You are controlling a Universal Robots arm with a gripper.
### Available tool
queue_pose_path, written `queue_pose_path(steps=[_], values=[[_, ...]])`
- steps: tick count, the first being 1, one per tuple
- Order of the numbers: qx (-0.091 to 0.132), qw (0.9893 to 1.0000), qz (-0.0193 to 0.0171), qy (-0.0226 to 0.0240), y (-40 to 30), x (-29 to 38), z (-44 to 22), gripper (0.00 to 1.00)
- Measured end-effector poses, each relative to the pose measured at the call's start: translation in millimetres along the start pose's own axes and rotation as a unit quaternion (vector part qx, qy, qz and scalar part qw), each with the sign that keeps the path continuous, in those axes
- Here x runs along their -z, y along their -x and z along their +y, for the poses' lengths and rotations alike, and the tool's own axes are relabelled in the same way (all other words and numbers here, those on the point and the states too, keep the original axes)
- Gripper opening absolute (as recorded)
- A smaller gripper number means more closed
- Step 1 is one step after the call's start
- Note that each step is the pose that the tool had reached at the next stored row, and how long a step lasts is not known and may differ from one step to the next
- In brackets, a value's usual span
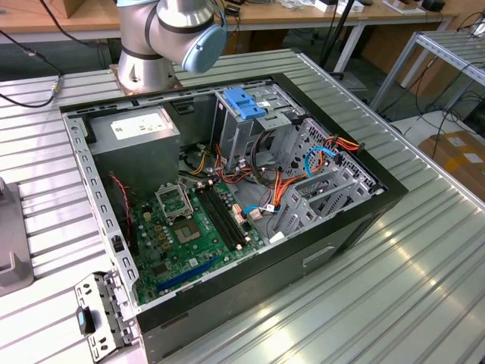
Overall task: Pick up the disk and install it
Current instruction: 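Pick up the disk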
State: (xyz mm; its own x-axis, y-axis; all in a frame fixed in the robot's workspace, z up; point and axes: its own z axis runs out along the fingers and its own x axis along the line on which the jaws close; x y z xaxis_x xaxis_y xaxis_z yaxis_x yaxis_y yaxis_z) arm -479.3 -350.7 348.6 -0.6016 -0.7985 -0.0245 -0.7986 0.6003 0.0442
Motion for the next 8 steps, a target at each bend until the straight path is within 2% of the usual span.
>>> queue_pose_path(steps=[4, 8], values=[[0.020, 0.9998, 0.0009, 0.0005, 0.0, 0.0, 0.0, 0.10], [0.049, 0.9988, 0.0022, 0.0012, 0.0, 0.0, 0.0, 0.10]])
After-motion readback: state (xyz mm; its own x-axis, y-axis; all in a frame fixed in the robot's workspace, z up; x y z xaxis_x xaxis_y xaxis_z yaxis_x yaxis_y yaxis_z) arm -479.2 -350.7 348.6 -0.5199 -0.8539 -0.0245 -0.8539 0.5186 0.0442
